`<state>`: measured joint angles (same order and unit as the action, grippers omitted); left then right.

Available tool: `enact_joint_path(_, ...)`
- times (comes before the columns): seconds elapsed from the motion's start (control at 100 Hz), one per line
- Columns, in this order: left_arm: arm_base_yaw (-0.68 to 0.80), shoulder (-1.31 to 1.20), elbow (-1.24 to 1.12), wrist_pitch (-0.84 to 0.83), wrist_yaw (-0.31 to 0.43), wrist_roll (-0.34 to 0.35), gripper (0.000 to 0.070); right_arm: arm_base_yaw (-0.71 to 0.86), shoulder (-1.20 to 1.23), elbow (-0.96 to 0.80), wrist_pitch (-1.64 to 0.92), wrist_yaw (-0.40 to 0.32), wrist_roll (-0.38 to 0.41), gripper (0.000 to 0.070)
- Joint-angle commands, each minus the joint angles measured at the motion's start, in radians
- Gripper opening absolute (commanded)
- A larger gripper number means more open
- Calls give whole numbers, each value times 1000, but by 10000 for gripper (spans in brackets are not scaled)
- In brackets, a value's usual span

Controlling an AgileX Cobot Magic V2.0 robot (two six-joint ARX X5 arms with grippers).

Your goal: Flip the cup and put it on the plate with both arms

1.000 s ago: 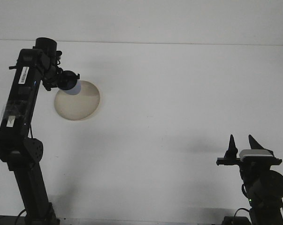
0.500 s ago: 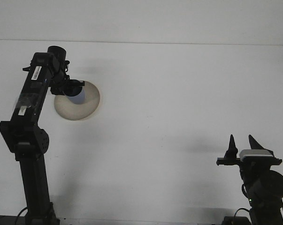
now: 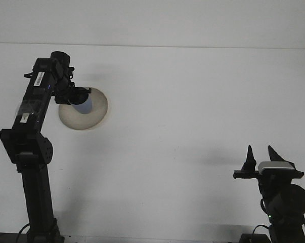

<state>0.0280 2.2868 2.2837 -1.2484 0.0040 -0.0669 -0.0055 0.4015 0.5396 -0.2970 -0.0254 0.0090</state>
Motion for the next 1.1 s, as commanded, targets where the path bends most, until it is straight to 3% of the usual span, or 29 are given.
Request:
enact_joint_path(0.0, -1, 39, 19, -7, 4, -2, 319, 0, 3, 6, 13, 0, 17, 388)
enact_joint_path(0.04, -1, 39, 19, -7, 4, -2, 386, 0, 3, 6, 13, 0, 17, 388)
enact_joint_path(0.1, -1, 38, 19, -7, 4, -2, 434, 0, 3, 6, 13, 0, 17, 388)
enact_joint_path(0.71, 42, -240, 20, -11, 5, -8, 434, 0, 3, 6, 13, 0, 17, 388)
enact_joint_path(0.86, 45, -343, 15, -18, 56, -27, 434, 0, 3, 6, 13, 0, 17, 388)
enact_joint_path(1.09, 35, -520, -84, -18, 58, -20, 434, 0, 3, 6, 12, 0, 17, 388)
